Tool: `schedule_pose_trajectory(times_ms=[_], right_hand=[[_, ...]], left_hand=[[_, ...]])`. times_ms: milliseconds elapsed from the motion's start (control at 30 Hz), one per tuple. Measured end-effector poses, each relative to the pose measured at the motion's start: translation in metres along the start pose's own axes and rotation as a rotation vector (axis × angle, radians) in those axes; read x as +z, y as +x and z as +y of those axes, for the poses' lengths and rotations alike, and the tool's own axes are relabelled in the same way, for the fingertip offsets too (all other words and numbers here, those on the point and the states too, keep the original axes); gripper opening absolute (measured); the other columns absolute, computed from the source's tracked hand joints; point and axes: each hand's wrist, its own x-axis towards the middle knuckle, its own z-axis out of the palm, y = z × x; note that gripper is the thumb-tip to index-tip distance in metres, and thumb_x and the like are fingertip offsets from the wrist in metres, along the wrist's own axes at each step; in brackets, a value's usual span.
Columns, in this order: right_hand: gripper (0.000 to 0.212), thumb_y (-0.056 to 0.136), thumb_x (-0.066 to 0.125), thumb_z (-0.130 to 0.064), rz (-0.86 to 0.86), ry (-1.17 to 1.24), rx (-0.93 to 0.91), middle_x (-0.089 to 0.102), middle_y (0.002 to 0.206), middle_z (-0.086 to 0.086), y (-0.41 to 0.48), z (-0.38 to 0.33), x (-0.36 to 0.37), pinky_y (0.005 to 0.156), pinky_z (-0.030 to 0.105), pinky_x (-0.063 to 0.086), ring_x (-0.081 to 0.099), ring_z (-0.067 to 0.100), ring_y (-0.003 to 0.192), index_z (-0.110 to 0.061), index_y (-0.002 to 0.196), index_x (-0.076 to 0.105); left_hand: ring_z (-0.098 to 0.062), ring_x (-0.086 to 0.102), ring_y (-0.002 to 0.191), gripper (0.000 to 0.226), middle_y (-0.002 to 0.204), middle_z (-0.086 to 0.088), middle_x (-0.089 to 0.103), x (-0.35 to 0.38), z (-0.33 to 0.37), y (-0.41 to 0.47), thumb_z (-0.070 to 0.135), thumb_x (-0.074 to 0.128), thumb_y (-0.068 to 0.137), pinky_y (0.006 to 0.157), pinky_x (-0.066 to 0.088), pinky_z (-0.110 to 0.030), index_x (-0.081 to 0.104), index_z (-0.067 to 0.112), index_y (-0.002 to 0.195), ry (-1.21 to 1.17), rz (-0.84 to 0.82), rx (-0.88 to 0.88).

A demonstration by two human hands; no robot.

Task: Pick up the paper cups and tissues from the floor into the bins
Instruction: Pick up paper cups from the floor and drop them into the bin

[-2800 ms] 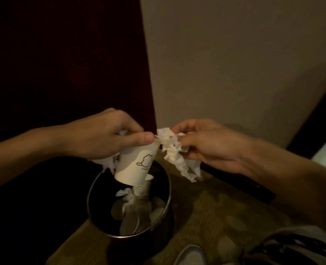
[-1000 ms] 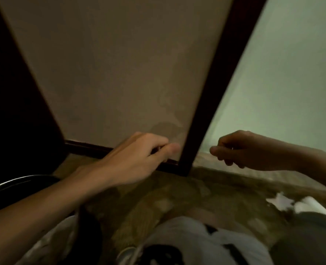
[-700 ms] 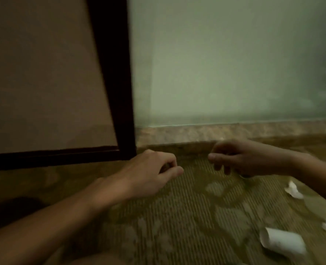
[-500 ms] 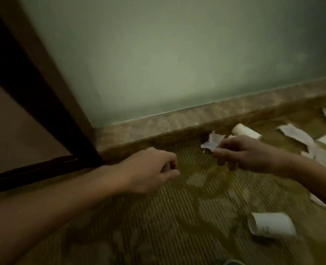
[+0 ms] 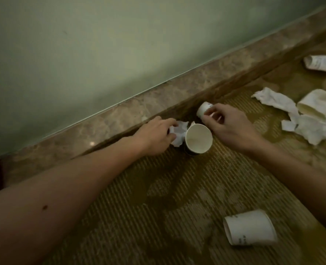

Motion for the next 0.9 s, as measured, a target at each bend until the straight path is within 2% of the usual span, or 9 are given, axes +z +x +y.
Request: schedule_pose_trajectory(times_ms=[67, 167, 267, 333, 400, 567, 733, 833, 900], right_hand=[[0.025, 0.096, 0.052, -0.040, -0.097, -0.047, 0.010, 0.063, 0.101, -0.005, 0.018, 0.004, 0.005, 0.085, 0.038, 0.047, 0.058, 0.016, 0.096, -0.022, 0.106, 0.066], [0.042, 0.101, 0.037, -0.046, -0.297, -0.052, 0.088, 0.063, 0.114, 0.003, 0.039, 0.010, 0.015, 0.091, 0.038, 0.045, 0.056, 0.018, 0.105, -0.018, 0.114, 0.065], [0.054, 0.103, 0.028, -0.049, -0.500, 0.103, 0.211, 0.056, 0.134, 0.001, 0.055, 0.012, 0.024, 0.095, 0.028, 0.032, 0.046, 0.010, 0.115, -0.014, 0.129, 0.060], [0.058, 0.103, 0.027, -0.051, -0.582, 0.129, 0.264, 0.054, 0.139, -0.001, 0.064, 0.012, 0.028, 0.097, 0.027, 0.028, 0.044, 0.012, 0.123, -0.011, 0.131, 0.059], [0.062, 0.101, 0.026, -0.055, -0.628, 0.127, 0.307, 0.055, 0.136, -0.001, 0.073, 0.012, 0.030, 0.100, 0.031, 0.030, 0.044, 0.015, 0.127, -0.011, 0.128, 0.061], [0.068, 0.098, 0.026, -0.062, -0.727, 0.117, 0.371, 0.065, 0.118, -0.004, 0.083, 0.015, 0.034, 0.107, 0.041, 0.038, 0.055, 0.016, 0.116, -0.010, 0.126, 0.062], [0.068, 0.100, 0.027, -0.058, -0.747, 0.182, 0.362, 0.074, 0.099, 0.003, 0.088, 0.014, 0.035, 0.089, 0.031, 0.050, 0.065, 0.021, 0.101, -0.007, 0.103, 0.072], [0.068, 0.100, 0.029, -0.057, -0.741, 0.240, 0.362, 0.076, 0.096, 0.003, 0.087, 0.012, 0.034, 0.091, 0.029, 0.051, 0.067, 0.019, 0.101, -0.008, 0.099, 0.075], [0.068, 0.100, 0.030, -0.057, -0.758, 0.322, 0.375, 0.076, 0.096, 0.004, 0.082, 0.007, 0.034, 0.087, 0.028, 0.050, 0.069, 0.018, 0.093, -0.007, 0.097, 0.076]], left_hand=[[-0.029, 0.046, 0.128, 0.048, 0.139, -0.010, 0.044, 0.018, -0.003, 0.014, 0.037, 0.044, 0.102, 0.106, 0.038, -0.040, 0.034, 0.035, 0.149, -0.064, -0.027, -0.059], [-0.031, 0.043, 0.131, 0.048, 0.142, -0.012, 0.041, 0.040, -0.001, 0.031, 0.037, 0.040, 0.103, 0.110, 0.036, -0.047, 0.030, 0.039, 0.150, -0.118, -0.047, -0.102], [-0.030, 0.045, 0.129, 0.043, 0.143, -0.010, 0.038, 0.054, 0.002, 0.038, 0.037, 0.037, 0.104, 0.107, 0.038, -0.043, 0.038, 0.036, 0.147, -0.140, -0.042, -0.123], [-0.030, 0.048, 0.124, 0.039, 0.139, -0.009, 0.040, 0.058, 0.001, 0.039, 0.034, 0.038, 0.104, 0.104, 0.041, -0.043, 0.048, 0.031, 0.142, -0.153, 0.013, -0.134], [-0.029, 0.051, 0.120, 0.034, 0.132, -0.007, 0.049, 0.060, -0.001, 0.039, 0.029, 0.042, 0.103, 0.100, 0.043, -0.042, 0.058, 0.024, 0.133, -0.173, 0.095, -0.124], [-0.020, 0.060, 0.106, 0.028, 0.119, -0.003, 0.064, 0.067, -0.003, 0.032, 0.026, 0.048, 0.100, 0.088, 0.048, -0.036, 0.070, 0.019, 0.115, -0.337, 0.208, -0.187], [0.001, 0.058, 0.087, 0.018, 0.105, 0.008, 0.071, 0.070, -0.007, 0.029, 0.032, 0.062, 0.094, 0.072, 0.042, -0.018, 0.075, 0.023, 0.103, -0.567, 0.276, -0.333], [0.004, 0.056, 0.085, 0.018, 0.079, 0.022, 0.064, 0.067, -0.010, 0.020, 0.044, 0.067, 0.088, 0.065, 0.038, -0.015, 0.074, 0.029, 0.080, -0.636, 0.324, -0.381], [0.004, 0.060, 0.071, 0.030, 0.064, 0.016, 0.066, 0.062, -0.012, 0.011, 0.054, 0.065, 0.086, 0.058, 0.037, -0.019, 0.073, 0.029, 0.072, -0.684, 0.358, -0.406]])
